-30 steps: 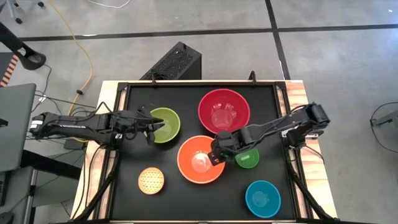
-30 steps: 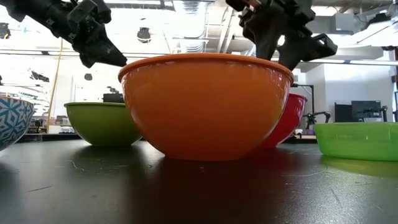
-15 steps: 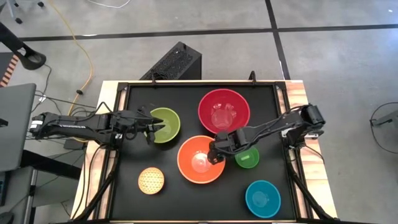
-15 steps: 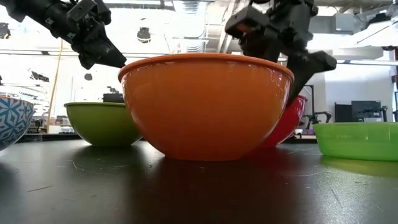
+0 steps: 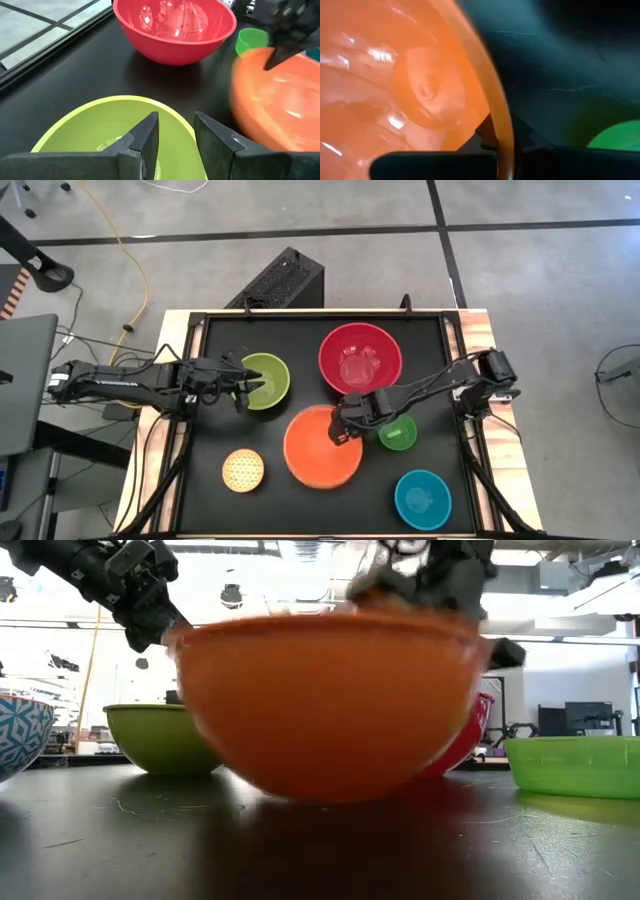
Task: Nest bowls inside each other
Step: Stack the orange bowl on top of the red bowl
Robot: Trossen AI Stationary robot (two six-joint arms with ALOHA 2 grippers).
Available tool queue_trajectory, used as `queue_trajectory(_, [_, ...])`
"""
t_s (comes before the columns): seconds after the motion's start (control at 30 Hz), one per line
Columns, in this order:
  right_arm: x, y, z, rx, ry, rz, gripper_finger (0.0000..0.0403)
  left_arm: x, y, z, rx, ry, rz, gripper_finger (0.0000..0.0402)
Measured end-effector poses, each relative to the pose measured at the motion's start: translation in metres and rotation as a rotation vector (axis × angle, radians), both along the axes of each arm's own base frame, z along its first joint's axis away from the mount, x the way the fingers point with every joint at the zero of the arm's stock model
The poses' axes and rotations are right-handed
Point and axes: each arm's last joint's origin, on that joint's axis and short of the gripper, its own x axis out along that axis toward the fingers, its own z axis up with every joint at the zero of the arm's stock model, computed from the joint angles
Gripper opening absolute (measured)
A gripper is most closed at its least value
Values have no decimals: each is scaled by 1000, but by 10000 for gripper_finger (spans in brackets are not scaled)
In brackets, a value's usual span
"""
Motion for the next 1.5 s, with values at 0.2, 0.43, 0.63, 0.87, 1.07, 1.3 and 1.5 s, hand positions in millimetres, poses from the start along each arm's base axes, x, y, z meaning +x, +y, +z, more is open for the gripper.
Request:
queue_trajectory(0.2, [-16,-8,37,70,-106,21,16,0,-1,0,-11,3,-26,112])
queue_trajectory(0.43, [-52,-36,99,38,-327,16,15,0,-1,0,-36,-4,-23,112])
queue_trajectory(0.63, [-83,-90,129,-175,-413,-128,14,0,-1,0,-56,-9,-27,112])
queue_trajectory(0.87, [-98,-158,121,-249,-287,-203,14,0,-2,0,-95,-17,-40,112])
queue_trajectory(1.07, [-95,-196,97,-223,-137,-170,14,0,-2,0,-120,-24,-29,112])
queue_trajectory(1.3, [-86,-226,66,-173,-15,-158,14,0,-2,-1,-141,-22,-14,112])
queue_trajectory(1.5, [-79,-236,47,-148,55,-122,14,0,-2,-2,-168,-20,0,112])
